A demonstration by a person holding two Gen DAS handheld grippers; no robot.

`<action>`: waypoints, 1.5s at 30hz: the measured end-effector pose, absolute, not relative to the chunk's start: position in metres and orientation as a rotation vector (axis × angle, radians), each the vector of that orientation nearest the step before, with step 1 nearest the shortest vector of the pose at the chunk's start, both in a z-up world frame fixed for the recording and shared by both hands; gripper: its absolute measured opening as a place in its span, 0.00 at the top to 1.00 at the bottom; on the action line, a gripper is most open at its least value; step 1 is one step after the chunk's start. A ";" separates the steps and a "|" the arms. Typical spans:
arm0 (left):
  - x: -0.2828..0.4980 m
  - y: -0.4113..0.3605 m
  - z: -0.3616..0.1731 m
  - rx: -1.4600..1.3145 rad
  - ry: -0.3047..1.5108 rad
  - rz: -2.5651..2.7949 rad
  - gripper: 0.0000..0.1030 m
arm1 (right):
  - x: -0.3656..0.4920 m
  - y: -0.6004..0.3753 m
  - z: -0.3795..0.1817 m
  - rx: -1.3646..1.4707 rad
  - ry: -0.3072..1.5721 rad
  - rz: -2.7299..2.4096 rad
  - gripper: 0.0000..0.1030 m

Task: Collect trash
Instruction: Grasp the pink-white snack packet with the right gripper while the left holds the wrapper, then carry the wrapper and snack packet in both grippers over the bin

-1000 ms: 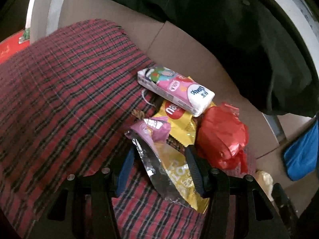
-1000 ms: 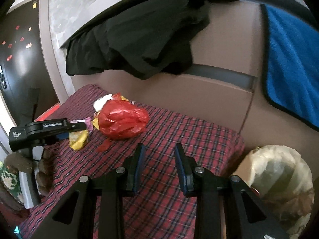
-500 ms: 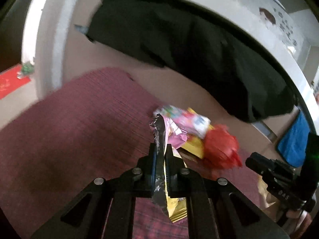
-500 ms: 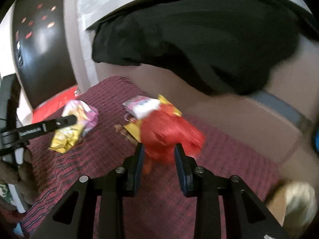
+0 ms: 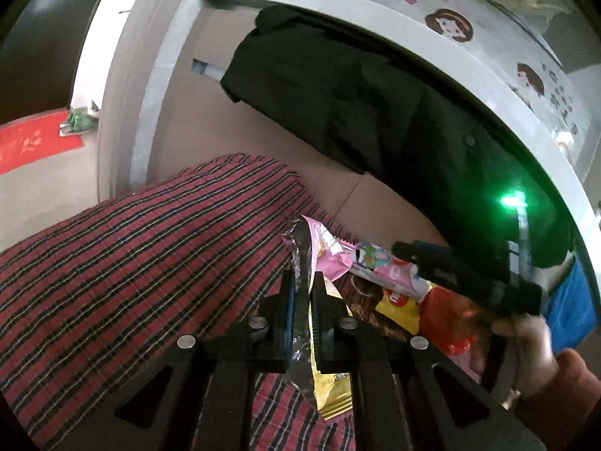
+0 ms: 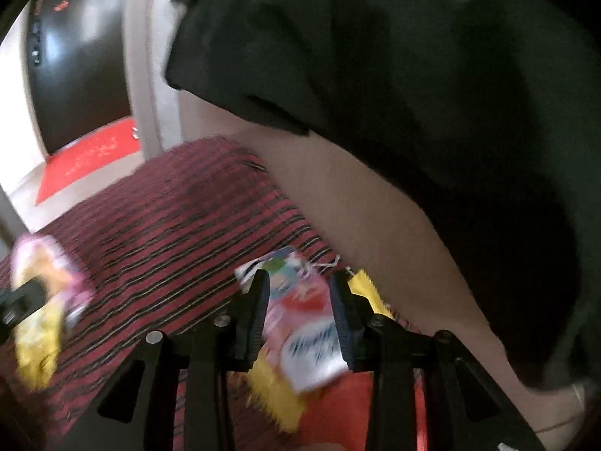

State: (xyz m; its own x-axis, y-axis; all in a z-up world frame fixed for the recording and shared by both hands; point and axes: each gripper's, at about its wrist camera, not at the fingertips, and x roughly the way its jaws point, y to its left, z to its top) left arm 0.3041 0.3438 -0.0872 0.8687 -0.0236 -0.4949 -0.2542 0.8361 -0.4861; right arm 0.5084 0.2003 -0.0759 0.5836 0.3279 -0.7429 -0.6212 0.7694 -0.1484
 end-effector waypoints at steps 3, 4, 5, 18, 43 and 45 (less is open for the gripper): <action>0.303 0.348 -0.087 -0.592 0.512 0.117 0.92 | 0.529 0.198 -0.088 -0.381 0.850 0.571 0.69; 0.303 0.348 -0.086 -0.595 0.509 0.114 0.92 | 0.529 0.196 -0.091 -0.363 0.866 0.580 0.68; 0.302 0.348 -0.085 -0.597 0.505 0.111 0.92 | 0.526 0.193 -0.094 -0.341 0.877 0.600 0.64; 0.308 0.344 -0.089 -0.577 0.528 0.139 0.92 | 0.471 0.200 -0.112 -0.567 0.875 0.648 0.55; 0.279 0.194 0.004 -0.217 0.448 0.046 0.92 | 0.339 0.013 0.010 -0.179 0.635 0.594 0.68; 0.278 0.171 0.014 -0.195 0.437 0.014 0.92 | 0.331 -0.009 0.018 -0.157 0.605 0.566 0.68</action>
